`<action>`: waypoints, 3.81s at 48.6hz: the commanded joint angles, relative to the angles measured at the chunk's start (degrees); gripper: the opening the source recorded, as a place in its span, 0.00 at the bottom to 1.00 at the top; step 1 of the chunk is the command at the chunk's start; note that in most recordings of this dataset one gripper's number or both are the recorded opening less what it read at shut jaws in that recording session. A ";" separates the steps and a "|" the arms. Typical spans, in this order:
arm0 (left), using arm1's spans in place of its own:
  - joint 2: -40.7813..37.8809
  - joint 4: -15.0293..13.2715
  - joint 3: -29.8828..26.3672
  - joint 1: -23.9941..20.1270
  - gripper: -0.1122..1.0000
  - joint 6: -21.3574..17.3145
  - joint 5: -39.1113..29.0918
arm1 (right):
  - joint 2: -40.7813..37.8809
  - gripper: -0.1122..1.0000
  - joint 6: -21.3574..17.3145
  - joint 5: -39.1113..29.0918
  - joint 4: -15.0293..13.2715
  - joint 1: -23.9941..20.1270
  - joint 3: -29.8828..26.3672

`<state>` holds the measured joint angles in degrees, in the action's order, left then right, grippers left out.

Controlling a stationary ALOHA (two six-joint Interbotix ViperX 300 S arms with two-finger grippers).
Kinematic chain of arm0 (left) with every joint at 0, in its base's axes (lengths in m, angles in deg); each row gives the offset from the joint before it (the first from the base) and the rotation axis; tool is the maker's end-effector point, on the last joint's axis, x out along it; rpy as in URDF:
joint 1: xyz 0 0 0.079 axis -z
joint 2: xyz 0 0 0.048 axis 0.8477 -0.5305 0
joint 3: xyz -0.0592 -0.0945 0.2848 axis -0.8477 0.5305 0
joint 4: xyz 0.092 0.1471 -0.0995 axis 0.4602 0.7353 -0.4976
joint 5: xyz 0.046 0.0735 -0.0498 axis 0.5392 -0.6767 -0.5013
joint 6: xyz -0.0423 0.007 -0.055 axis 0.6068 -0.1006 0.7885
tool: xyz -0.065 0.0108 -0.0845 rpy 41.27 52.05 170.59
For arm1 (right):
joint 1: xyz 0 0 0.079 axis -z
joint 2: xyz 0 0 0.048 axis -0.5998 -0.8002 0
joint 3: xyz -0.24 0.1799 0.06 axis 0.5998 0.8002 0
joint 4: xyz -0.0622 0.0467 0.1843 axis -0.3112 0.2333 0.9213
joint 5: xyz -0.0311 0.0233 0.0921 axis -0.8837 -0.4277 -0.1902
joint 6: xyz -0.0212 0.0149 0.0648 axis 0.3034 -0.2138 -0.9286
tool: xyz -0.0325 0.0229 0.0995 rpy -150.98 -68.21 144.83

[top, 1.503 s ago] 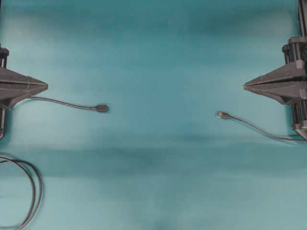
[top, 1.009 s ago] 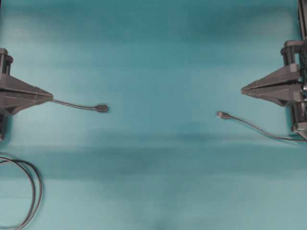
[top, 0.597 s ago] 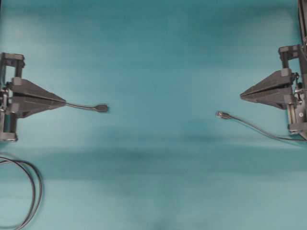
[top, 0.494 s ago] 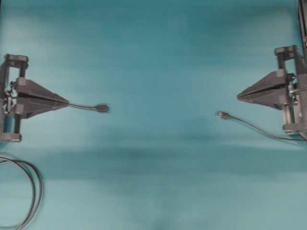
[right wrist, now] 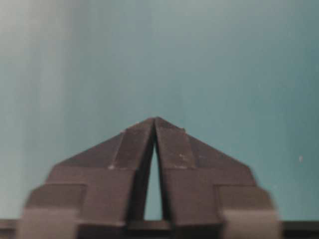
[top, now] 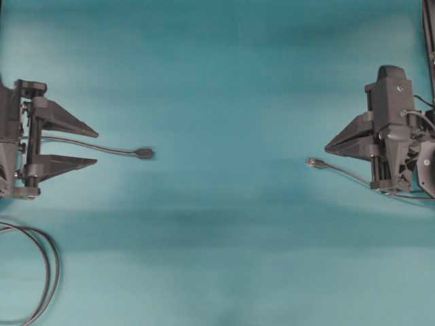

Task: Insert the USB using both arms.
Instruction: 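Open both grippers and move them over the two cable ends, then close the right gripper on the male USB plug's housing, then close the left gripper on the female USB socket's housing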

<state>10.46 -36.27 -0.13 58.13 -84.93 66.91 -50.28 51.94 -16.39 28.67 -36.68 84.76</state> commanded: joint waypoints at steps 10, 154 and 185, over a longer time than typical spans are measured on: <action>-5.71 -0.09 -1.23 -3.08 0.83 0.35 2.81 | -3.43 0.57 -2.99 0.00 -0.09 0.09 -0.26; -27.42 0.00 -0.79 -2.64 0.86 -9.58 11.95 | -33.49 0.29 -13.18 -1.05 -2.81 -2.90 -3.52; -38.14 -0.09 -6.06 -3.69 0.85 -8.96 13.18 | -33.49 0.29 -13.18 -0.88 -2.81 -3.69 -3.69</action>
<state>-27.51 -36.27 -5.14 54.79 -94.69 80.10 -82.53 38.94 -17.71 25.59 -38.79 81.07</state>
